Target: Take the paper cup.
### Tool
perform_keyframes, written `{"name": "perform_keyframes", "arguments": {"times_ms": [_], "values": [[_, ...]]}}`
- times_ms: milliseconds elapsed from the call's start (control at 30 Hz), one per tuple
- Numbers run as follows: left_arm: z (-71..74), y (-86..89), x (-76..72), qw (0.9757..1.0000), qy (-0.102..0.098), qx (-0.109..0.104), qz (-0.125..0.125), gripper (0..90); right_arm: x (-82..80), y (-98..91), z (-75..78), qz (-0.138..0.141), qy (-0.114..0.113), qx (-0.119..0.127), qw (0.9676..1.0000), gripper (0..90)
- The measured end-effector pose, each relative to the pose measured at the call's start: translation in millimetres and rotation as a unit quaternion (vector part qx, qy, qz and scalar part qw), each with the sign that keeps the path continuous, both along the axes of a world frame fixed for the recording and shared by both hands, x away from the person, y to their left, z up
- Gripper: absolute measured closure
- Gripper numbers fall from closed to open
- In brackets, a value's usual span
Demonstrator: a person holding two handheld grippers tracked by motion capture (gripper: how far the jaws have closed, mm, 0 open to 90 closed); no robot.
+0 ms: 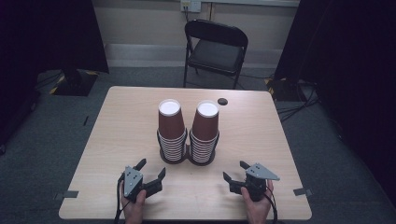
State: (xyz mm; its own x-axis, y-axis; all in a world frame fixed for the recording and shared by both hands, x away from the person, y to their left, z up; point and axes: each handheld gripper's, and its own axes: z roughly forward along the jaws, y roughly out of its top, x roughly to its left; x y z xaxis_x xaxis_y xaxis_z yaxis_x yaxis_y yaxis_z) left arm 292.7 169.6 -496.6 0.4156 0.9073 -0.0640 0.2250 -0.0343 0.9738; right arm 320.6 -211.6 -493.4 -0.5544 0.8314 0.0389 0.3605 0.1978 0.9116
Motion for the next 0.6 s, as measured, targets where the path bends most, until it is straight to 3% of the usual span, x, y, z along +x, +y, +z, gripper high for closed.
{"name": "perform_keyframes", "arguments": {"times_ms": [133, 233, 333, 433, 600], "values": [[0.2, -0.5, 1.7, 1.0000, 0.009, 0.001, 0.000, 18.6, -0.7, -0.5, 0.1, -0.026, -0.015, 0.006, 0.9995, 13.2], [0.6, 0.0, 4.1, 0.9998, 0.021, -0.002, 0.003, 18.6, -1.6, -3.1, -0.3, -0.032, -0.024, 0.032, 0.9987, 13.6], [0.7, -0.2, 5.8, 0.9996, 0.028, -0.001, 0.003, 18.6, -2.0, -1.5, -0.2, -0.027, -0.022, 0.027, 0.9990, 14.2], [0.8, -1.4, 5.6, 0.9996, 0.026, 0.003, 0.004, 18.5, -4.3, 2.6, 0.0, -0.045, -0.038, 0.006, 0.9982, 14.0], [0.6, -1.1, 5.4, 0.9997, 0.023, 0.000, 0.000, 16.0, -0.5, 6.6, 2.8, -0.055, -0.037, 0.020, 0.9976, 16.2]]}}
